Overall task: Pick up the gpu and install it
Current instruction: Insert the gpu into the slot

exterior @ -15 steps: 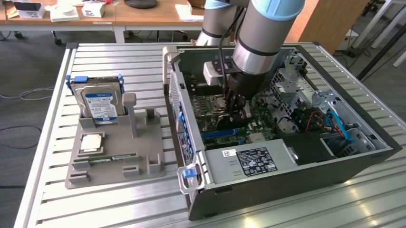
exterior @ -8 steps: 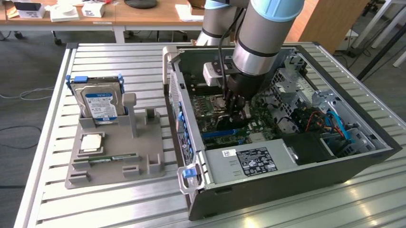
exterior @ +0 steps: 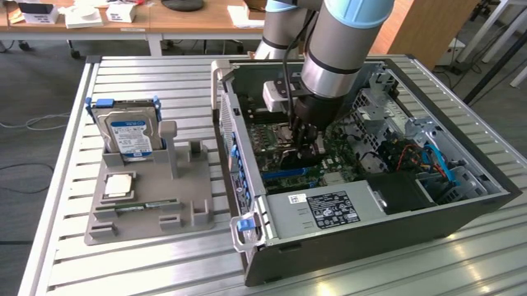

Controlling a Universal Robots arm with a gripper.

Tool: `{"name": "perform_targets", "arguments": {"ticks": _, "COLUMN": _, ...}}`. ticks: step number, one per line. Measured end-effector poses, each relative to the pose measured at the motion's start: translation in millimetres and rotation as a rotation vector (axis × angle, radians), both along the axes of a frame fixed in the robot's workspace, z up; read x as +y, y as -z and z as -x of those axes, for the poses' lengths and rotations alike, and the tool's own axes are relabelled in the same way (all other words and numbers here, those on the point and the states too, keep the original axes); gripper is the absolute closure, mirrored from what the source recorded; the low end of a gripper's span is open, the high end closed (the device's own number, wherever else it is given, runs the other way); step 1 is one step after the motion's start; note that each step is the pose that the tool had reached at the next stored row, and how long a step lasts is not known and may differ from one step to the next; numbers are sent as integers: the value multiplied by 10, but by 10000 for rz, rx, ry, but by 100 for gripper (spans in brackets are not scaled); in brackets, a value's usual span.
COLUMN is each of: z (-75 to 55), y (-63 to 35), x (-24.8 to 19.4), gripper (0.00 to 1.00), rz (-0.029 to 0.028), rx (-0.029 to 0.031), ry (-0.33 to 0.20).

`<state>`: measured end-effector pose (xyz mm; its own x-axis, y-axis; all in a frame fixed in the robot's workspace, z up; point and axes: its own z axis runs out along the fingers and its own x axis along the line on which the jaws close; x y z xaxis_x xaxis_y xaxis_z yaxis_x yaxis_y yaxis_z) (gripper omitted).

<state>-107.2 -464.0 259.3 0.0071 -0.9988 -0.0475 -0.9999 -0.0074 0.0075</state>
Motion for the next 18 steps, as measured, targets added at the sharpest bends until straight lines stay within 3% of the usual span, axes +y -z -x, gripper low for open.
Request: {"name": "perform_targets", "arguments": {"ticks": 18, "z": 2, "y": 7, "x": -15, "gripper": 73, "rz": 6, "rx": 0, "ry": 0}}
